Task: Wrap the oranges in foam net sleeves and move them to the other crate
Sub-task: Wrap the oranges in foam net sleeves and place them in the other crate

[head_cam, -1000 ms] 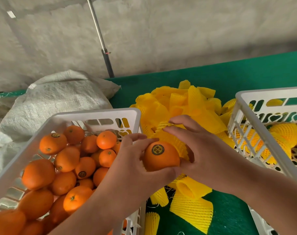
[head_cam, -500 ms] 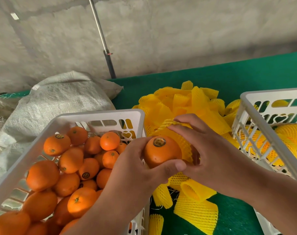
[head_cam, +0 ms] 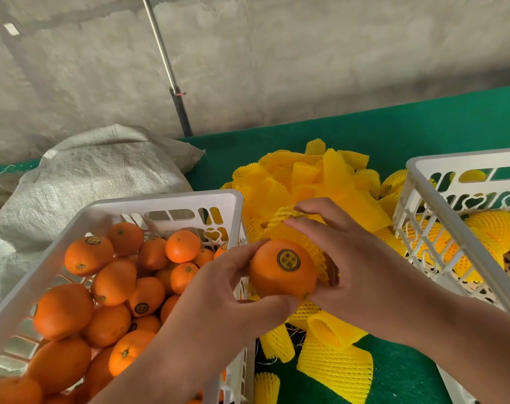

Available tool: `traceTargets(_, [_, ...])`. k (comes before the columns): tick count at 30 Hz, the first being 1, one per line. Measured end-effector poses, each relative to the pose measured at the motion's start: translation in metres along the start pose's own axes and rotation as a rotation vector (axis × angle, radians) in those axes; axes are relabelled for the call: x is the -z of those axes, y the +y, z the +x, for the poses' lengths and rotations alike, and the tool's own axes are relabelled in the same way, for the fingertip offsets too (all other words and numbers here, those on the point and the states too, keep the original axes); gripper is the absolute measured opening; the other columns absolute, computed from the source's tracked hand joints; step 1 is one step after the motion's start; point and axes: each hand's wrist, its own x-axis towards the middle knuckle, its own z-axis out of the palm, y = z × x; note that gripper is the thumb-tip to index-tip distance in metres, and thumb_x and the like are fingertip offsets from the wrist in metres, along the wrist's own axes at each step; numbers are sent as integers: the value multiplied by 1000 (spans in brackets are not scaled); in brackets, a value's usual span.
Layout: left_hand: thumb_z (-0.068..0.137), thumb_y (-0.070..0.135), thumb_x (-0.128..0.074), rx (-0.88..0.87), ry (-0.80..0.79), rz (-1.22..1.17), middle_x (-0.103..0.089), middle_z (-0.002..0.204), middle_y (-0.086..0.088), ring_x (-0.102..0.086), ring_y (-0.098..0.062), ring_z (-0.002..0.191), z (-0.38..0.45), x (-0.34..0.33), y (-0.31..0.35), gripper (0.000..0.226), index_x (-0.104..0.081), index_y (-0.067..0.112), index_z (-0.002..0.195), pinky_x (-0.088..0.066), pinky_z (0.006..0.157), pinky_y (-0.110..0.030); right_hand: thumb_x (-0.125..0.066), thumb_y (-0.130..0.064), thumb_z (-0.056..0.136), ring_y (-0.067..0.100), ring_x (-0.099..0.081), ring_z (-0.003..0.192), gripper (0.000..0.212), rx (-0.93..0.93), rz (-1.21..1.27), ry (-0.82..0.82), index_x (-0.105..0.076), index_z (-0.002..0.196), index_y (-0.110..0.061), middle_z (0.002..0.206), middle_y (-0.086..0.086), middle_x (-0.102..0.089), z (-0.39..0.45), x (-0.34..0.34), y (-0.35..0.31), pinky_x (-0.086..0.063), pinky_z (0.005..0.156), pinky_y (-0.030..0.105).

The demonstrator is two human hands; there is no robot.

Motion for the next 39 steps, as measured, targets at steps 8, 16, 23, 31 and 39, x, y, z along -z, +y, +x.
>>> traceTargets(8, [56, 91, -71, -3, 433, 210, -72, 104, 23, -74, -6, 87, -7, -12, -5, 71, -65, 54, 116, -60, 77, -29, -74, -45, 87, -10, -52, 103, 80, 20, -15, 22, -28, 152, -52, 155, -37, -14, -3, 0, -8, -45, 64, 8])
traceTargets(16, [66, 84, -66, -186, 633, 472, -56, 112, 26, -63, 0, 98, -8, -19, -2, 67, -58, 42, 118, -57, 65, -19, -62, -57, 87, -21, -46, 100, 74, 78, 22, 58, -27, 152, -51, 155, -34, -16, -5, 0, -26, -41, 70, -3])
traceTargets(23, [60, 88, -67, -191, 676, 436, -49, 117, 32, -61, -1, 105, -8, -15, -4, 74, -47, 50, 119, -61, 70, -29, -71, -45, 90, -8, -47, 111, 75, 101, -7, 126, -32, 154, -44, 154, -26, -23, -6, -7, -37, -45, 74, -1])
traceTargets(31, [83, 59, -66, -265, 480, 345, -47, 129, 30, -62, -6, 113, -6, -19, -6, 65, -50, 41, 143, -58, 66, -15, -73, -52, 83, 5, -54, 110, 80, 47, 23, 182, -36, 154, -47, 150, -35, -25, -5, -3, -25, -57, 74, 19])
traceTargets(39, [81, 67, -67, -254, 558, 429, -49, 117, 30, -67, -4, 87, -6, -17, -8, 66, -54, 40, 140, -57, 63, -16, -54, -60, 85, 2, -60, 94, 70, 51, 3, 165, -43, 151, -43, 148, -31, -30, -4, -1, -33, -51, 73, 11])
